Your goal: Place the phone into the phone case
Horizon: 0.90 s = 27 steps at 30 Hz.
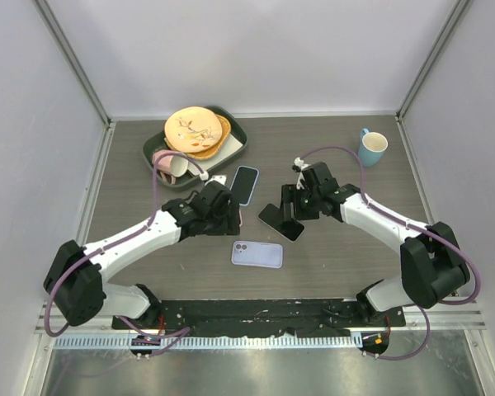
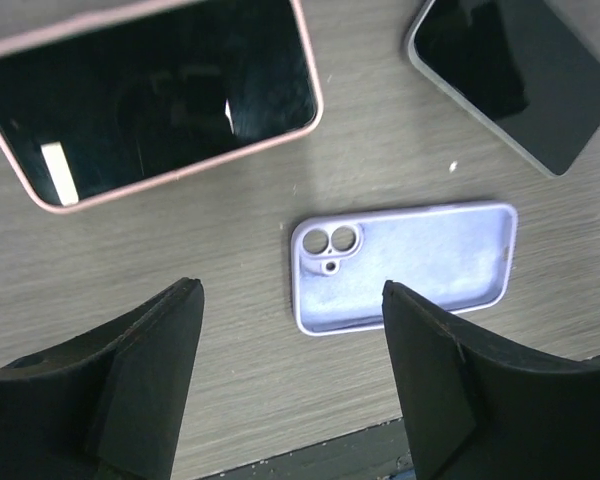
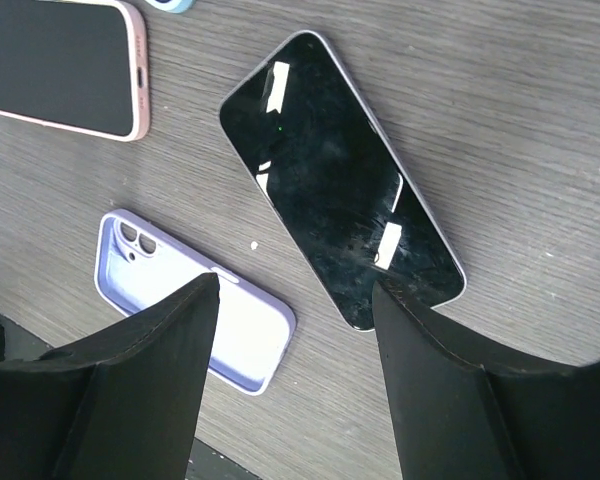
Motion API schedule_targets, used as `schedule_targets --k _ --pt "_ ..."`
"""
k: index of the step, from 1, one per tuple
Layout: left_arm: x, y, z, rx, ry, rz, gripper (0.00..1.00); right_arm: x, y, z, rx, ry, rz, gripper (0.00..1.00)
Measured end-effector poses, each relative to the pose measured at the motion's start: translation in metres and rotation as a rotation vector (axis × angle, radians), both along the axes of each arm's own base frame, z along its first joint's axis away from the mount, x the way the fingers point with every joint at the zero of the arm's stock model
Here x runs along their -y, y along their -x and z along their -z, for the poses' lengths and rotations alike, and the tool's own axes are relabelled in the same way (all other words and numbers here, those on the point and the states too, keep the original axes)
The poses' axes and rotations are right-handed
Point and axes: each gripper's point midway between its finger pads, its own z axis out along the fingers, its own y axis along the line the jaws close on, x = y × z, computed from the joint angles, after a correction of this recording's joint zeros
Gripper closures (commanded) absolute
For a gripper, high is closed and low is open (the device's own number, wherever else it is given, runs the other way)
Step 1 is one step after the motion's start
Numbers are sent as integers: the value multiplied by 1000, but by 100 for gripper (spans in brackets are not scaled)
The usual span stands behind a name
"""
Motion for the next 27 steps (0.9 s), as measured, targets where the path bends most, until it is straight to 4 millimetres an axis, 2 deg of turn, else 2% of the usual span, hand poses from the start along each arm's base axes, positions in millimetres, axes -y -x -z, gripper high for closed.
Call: schedule_targets --k 5,9,14,19,27 --pt "6 -20 -32 94 23 32 20 10 3 10 -42 -13 42 32" --pt "20 -31 -39 69 91 87 20 22 8 15 -77 -53 95 32" --pt "45 -50 -38 -6 255 141 20 42 9 17 -114 -136 205 32" --pt "63 -70 -31 -88 388 188 21 59 17 26 -174 -196 291 33" --pt "86 -95 -18 -150 439 248 23 58 40 43 -259 -256 335 33"
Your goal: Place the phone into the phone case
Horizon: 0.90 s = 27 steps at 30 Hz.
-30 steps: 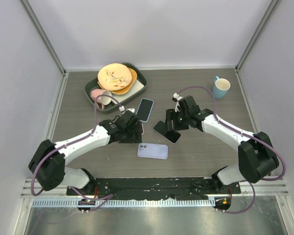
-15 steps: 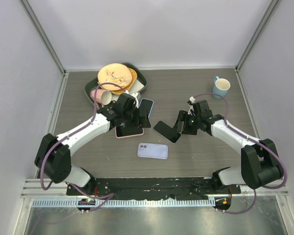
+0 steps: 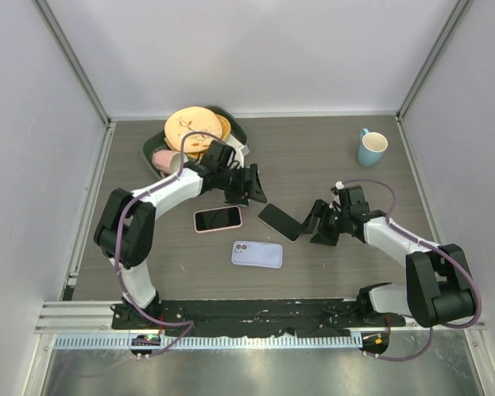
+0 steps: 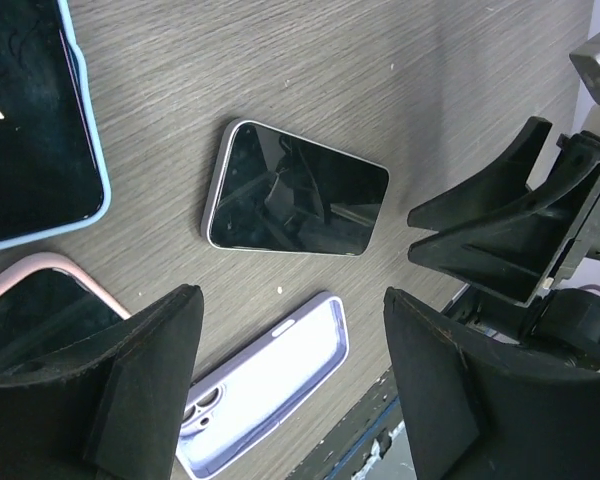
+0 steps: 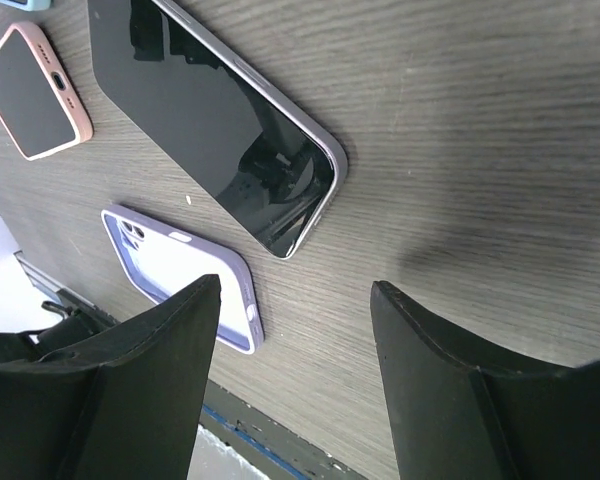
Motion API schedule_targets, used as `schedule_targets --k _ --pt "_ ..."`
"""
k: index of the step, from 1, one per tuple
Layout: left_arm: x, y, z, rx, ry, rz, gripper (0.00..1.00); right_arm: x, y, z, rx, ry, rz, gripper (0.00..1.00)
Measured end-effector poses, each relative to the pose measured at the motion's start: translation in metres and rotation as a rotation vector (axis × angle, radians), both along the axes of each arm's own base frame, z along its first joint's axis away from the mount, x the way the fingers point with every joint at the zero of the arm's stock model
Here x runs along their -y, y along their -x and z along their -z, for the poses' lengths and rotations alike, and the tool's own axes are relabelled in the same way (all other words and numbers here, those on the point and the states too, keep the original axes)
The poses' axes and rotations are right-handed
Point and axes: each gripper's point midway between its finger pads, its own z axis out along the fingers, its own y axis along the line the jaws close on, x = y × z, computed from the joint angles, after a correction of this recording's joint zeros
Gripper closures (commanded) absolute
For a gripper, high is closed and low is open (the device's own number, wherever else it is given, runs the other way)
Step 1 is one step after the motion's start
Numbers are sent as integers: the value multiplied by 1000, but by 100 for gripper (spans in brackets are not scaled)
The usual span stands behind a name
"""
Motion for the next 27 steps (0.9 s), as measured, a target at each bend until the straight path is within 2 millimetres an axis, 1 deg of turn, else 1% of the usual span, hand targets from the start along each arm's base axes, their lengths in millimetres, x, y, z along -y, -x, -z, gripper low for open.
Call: schedule_targets --k 5,7,10,14,16,19,23,27 --pt "6 -1 15 -30 -2 41 24 -4 7 6 -32 -40 13 34" --pt "9 -2 23 -45 -3 56 25 -7 5 8 -36 -51 11 34" --pt "12 -8 35 -52 -15 75 25 -9 4 12 -51 -65 8 34" --pt "17 -17 48 -63 -34 93 26 -14 0 12 -49 -93 -1 34" --pt "19 -20 55 -67 -39 102 27 -16 -2 12 -51 -104 -4 35" --pt "21 -22 68 -91 -48 116 32 -19 -6 12 -49 -114 -12 35" --pt "28 -23 68 -106 -21 144 40 -22 -12 12 -44 -128 -21 35" --pt "31 -14 70 -138 16 182 43 -26 -16 12 -37 -148 -30 36"
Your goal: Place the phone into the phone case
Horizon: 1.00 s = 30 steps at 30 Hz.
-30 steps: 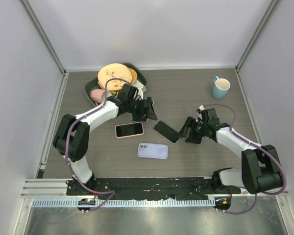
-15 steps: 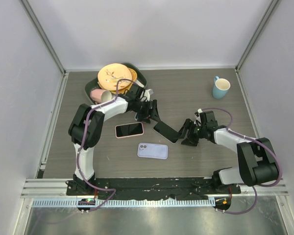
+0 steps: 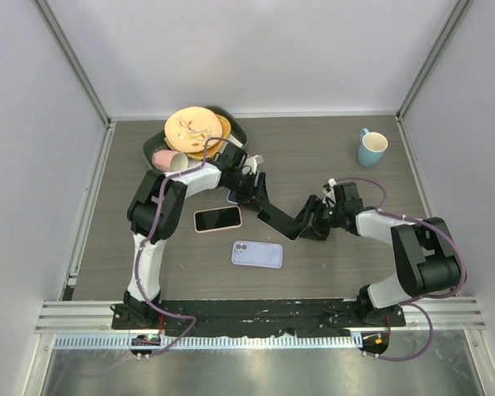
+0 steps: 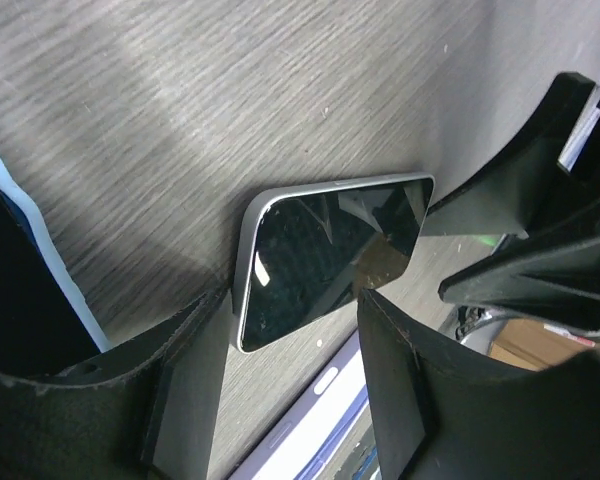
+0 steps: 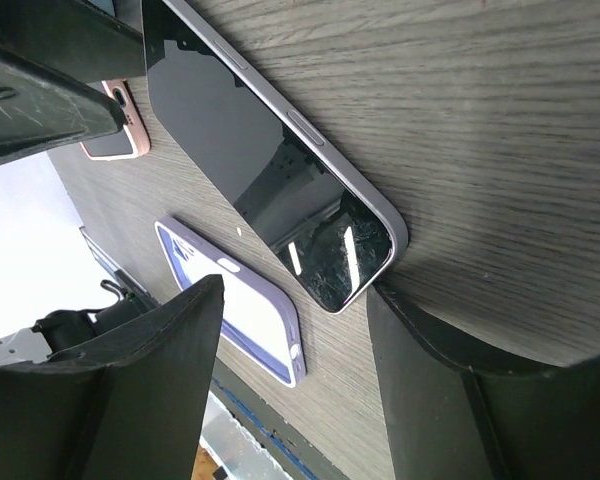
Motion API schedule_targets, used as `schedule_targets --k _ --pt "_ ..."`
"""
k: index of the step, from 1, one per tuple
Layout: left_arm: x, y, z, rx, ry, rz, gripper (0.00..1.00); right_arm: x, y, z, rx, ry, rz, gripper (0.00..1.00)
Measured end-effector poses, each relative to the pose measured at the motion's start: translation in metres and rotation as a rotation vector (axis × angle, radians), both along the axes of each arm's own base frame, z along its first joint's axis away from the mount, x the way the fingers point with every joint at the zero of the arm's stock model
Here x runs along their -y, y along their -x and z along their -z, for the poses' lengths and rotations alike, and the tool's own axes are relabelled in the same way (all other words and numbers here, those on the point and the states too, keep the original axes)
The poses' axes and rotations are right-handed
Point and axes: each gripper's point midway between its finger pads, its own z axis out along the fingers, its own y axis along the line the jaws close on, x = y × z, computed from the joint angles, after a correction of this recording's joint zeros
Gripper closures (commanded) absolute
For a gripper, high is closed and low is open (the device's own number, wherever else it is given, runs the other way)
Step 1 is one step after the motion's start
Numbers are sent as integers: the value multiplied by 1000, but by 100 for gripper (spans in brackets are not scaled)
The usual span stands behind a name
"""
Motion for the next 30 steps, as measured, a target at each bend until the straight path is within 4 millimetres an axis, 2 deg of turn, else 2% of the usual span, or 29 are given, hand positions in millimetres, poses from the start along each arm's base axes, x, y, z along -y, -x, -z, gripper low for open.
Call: schedule_targets --k 2,12,21,24,30 --pt "1 5 1 -16 30 12 45 -2 -1 0 3 -13 -4 36" --pt "-4 6 -2 -34 163 -24 50 -3 -4 -1 1 -54 11 36" --pt "0 6 -13 -22 222 -50 62 -3 -3 -3 21 -55 11 36" --pt "13 21 -22 -40 256 -3 67 -4 -5 -3 35 -53 10 36" --pt "28 45 -25 -71 274 58 88 -4 -6 -3 44 -51 11 37"
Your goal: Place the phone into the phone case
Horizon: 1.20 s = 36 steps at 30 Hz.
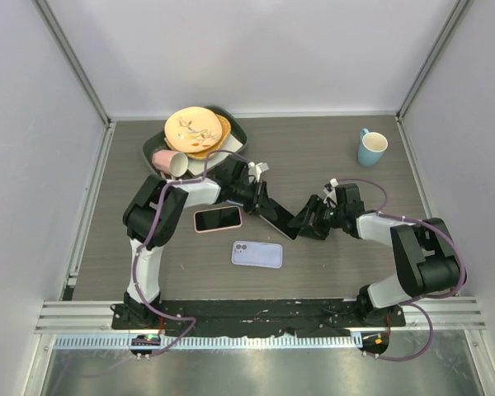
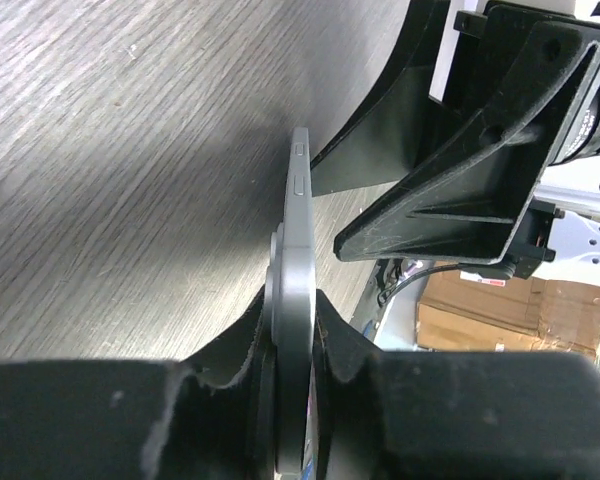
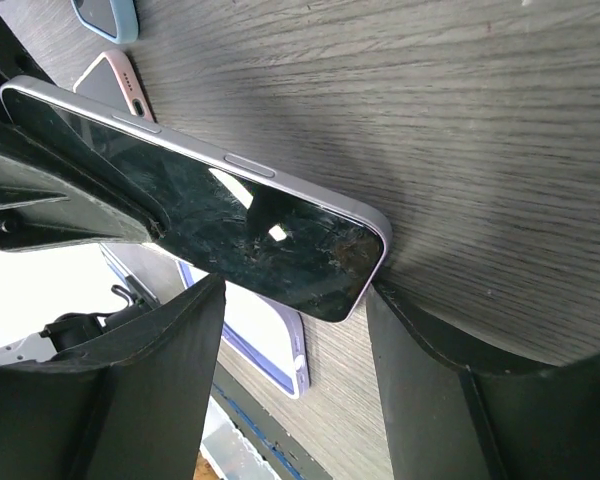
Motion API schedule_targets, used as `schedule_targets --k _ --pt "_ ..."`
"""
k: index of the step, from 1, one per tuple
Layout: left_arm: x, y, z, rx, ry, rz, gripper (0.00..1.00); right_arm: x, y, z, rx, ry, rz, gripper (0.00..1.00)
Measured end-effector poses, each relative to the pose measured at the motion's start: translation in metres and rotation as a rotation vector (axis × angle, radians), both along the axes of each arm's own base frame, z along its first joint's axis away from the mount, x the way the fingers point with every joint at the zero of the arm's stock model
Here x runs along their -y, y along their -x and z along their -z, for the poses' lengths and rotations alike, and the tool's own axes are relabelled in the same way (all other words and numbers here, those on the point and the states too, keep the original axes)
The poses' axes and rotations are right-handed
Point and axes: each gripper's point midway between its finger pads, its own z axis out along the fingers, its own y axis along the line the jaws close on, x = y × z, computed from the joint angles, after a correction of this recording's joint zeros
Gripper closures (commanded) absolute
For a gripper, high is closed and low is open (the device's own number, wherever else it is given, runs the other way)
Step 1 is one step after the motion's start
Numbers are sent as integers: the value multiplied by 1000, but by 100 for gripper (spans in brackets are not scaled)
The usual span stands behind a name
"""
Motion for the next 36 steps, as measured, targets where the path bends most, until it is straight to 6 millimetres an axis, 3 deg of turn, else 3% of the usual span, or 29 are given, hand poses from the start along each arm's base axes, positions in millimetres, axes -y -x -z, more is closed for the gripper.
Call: schedule_targets --k 3,10,17,22,29,36 --pt "-2 2 2 -7 -8 2 100 0 0 0 6 0 -2 36" --pt "-6 7 3 0 -49 21 100 0 -2 -5 31 3 -4 35" --pt "-17 1 -16 124 -147 -28 100 0 -7 -28 103 9 -14 34" --pt "-29 -12 -44 209 -151 -102 100 -1 -15 -47 174 5 -29 34" --pt "-65 -19 -98 246 -20 -245 100 -8 -24 -84 266 -37 -61 33" --pt "-106 -5 -127 205 176 -378 100 -32 -27 -118 347 -108 -137 34"
